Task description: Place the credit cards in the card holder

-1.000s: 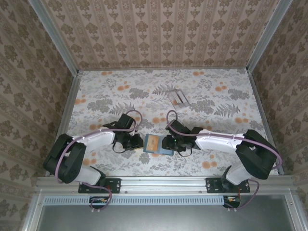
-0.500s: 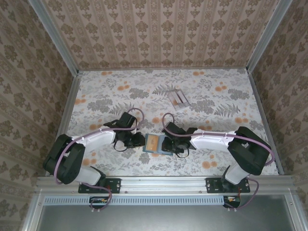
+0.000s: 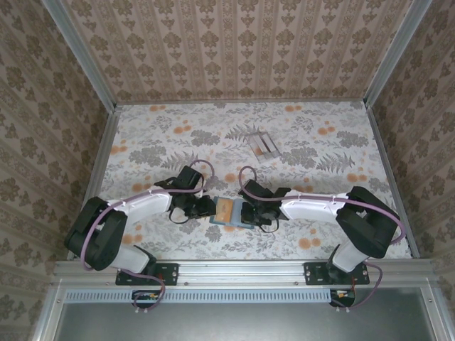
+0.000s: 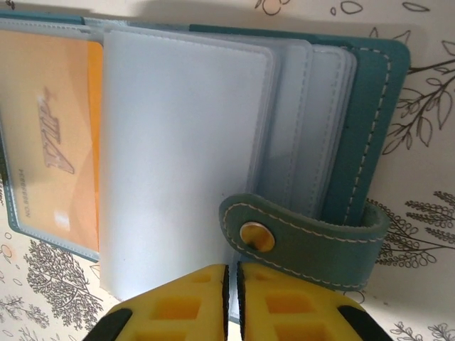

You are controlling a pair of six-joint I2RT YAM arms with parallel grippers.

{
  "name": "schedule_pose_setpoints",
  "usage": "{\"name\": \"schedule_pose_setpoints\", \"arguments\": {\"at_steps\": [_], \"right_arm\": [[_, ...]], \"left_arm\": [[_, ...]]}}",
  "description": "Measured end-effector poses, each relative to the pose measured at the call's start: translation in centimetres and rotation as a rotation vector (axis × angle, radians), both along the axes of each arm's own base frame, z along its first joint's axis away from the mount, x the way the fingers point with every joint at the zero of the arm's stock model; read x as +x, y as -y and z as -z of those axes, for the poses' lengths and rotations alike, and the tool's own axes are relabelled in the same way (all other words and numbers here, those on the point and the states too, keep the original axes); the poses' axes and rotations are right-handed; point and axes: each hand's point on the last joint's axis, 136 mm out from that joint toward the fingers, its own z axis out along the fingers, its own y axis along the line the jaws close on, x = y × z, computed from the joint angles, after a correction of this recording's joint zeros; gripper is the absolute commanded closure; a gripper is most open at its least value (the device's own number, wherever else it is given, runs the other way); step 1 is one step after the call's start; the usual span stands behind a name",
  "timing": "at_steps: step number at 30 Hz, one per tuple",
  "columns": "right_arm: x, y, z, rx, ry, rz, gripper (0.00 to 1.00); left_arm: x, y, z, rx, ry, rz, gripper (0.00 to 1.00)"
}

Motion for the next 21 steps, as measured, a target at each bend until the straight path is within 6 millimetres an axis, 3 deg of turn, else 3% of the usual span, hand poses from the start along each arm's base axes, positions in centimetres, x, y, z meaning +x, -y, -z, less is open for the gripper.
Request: {"name": "schedule_pose_setpoints", "arguments": {"at_steps": [13, 21], "right_arm": [[0.8, -1.2, -0.7, 0.055, 0.035, -0.008, 0.69], [1.4, -2.2, -1.3, 0.103, 0.064, -0.011, 0.68]], "left_arm": [[0.2, 0.6, -0.5, -0.037, 0.011, 0.009, 0.73], [0.7, 2.3, -1.5, -0.137, 0.029, 0.018, 0.63]]}}
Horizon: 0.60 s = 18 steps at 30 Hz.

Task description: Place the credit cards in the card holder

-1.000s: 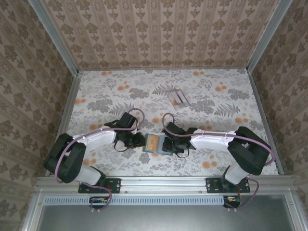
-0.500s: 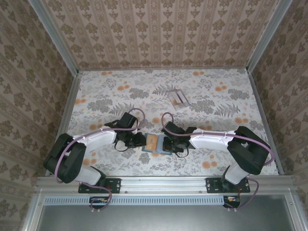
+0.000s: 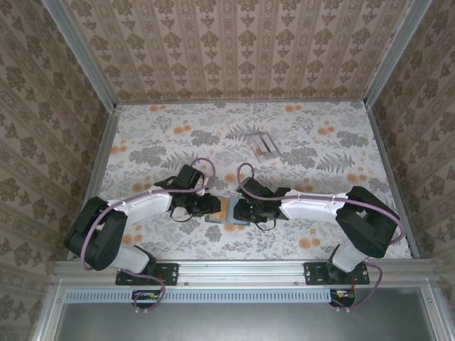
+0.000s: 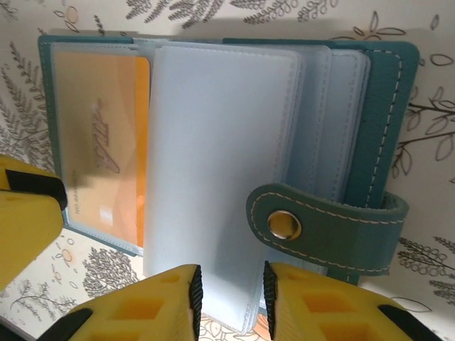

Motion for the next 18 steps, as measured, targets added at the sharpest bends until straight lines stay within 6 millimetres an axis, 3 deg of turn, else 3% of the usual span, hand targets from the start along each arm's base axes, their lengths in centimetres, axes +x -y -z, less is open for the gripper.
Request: {"name": "schedule_pose_setpoints", "arguments": {"at_steps": [9, 18], "right_arm": [[0.1, -0.5, 0.0, 0.053, 0.017, -0.005, 0.67], [0.4, -0.9, -0.8, 0.103, 0.051, -0.005, 0.67]], "left_arm": [[0.0, 1.1, -0.6, -0.082, -0.005, -0.001, 0.7], [-0.1, 1.0, 0.4, -0.065, -0.033, -0.003, 0.75]]}}
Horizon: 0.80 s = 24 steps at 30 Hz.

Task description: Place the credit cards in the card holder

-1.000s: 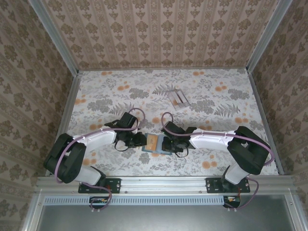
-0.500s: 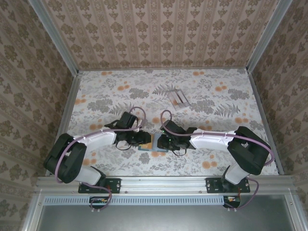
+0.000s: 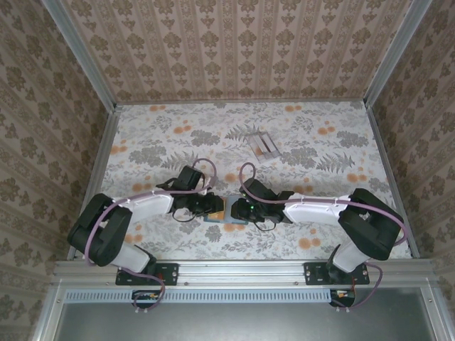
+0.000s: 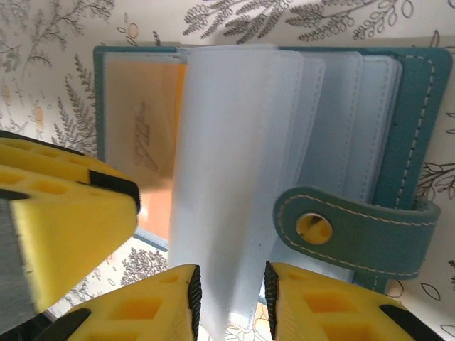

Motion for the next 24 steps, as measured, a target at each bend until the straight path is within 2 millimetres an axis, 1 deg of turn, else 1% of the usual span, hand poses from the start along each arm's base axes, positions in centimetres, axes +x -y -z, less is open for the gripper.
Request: {"name": "schedule_pose_setpoints", "arguments": {"at_steps": [6, 8, 10, 15, 19, 24], "right_arm": [[0.1, -0.1, -0.1, 0.008, 0.002, -0.001, 0.65], [0.2, -0.2, -0.2, 0.013, 0.006, -0.001, 0.64], [0.2, -0.3, -0.3, 0.018, 0.009, -0.002, 0.61], [0.3, -0.4, -0.4, 0.023, 0.011, -0.002, 0.59], [0.3, -0.4, -0.4, 0.025, 0.013, -0.003, 0.55], [0.4, -0.7, -0.6, 0.037, 0.019, -0.005, 0.52]], "left_arm": [[-0.1, -0.1, 0.1, 0.002, -0.003, 0.0, 0.75], [-0.1, -0.1, 0.1, 0.001, -0.003, -0.001, 0.71], [0.0, -0.1, 0.1, -0.002, -0.004, -0.003, 0.69], [0.3, -0.3, 0.1, -0.008, -0.002, -0.016, 0.68], [0.5, -0.6, 0.0, -0.013, -0.005, -0.031, 0.6], [0.8, -1.1, -0.7, -0.029, 0.017, -0.052, 0.58]]}}
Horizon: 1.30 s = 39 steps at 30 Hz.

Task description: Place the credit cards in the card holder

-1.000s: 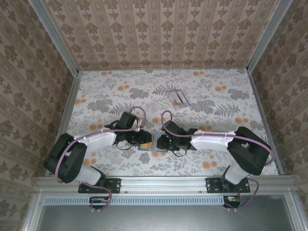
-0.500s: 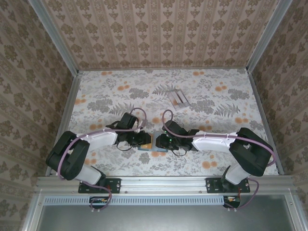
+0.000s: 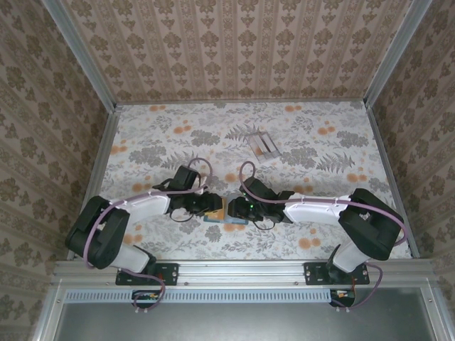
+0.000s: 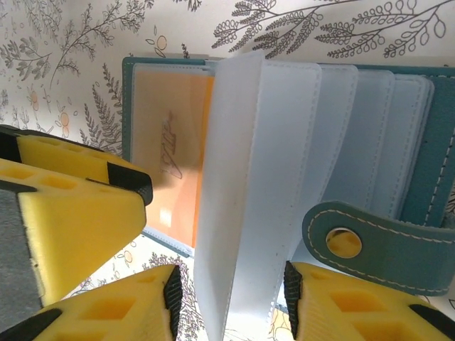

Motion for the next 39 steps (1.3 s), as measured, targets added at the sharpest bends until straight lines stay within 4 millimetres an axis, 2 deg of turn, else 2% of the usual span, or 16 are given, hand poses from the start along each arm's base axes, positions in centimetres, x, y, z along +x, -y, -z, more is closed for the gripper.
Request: {"name": "schedule_pose_setpoints", "arguments": {"at_steps": [10, 18, 24, 28, 30, 39], "right_arm": [[0.6, -0.8, -0.9, 0.046, 0.031, -0.002, 0.48], [0.9, -1.2, -1.1, 0.064, 0.041, -0.007, 0.51], [0.5, 0.3, -0.9, 0.003, 0.034, 0.015, 0.52], [0.6, 1.3, -2.0, -0.009, 0.049, 0.035, 0.63], [0.7, 1.7, -1.8, -0.024, 0.044, 0.044, 0.67], [0.0, 3.4, -0.4, -0.105, -0.004, 0.067, 0.59]], "left_arm": [[0.4, -0.6, -0.6, -0.033, 0.006, -0.024, 0.52], [0.5, -0.3, -0.8, -0.051, 0.009, -0.019, 0.52], [0.6, -0.4, -0.9, -0.052, 0.008, -0.023, 0.52], [0.6, -0.4, -0.8, -0.051, 0.008, -0.023, 0.52], [0.6, -0.4, -0.8, -0.051, 0.008, -0.023, 0.52], [0.7, -0.8, -0.4, -0.024, 0.008, -0.038, 0.52]]}}
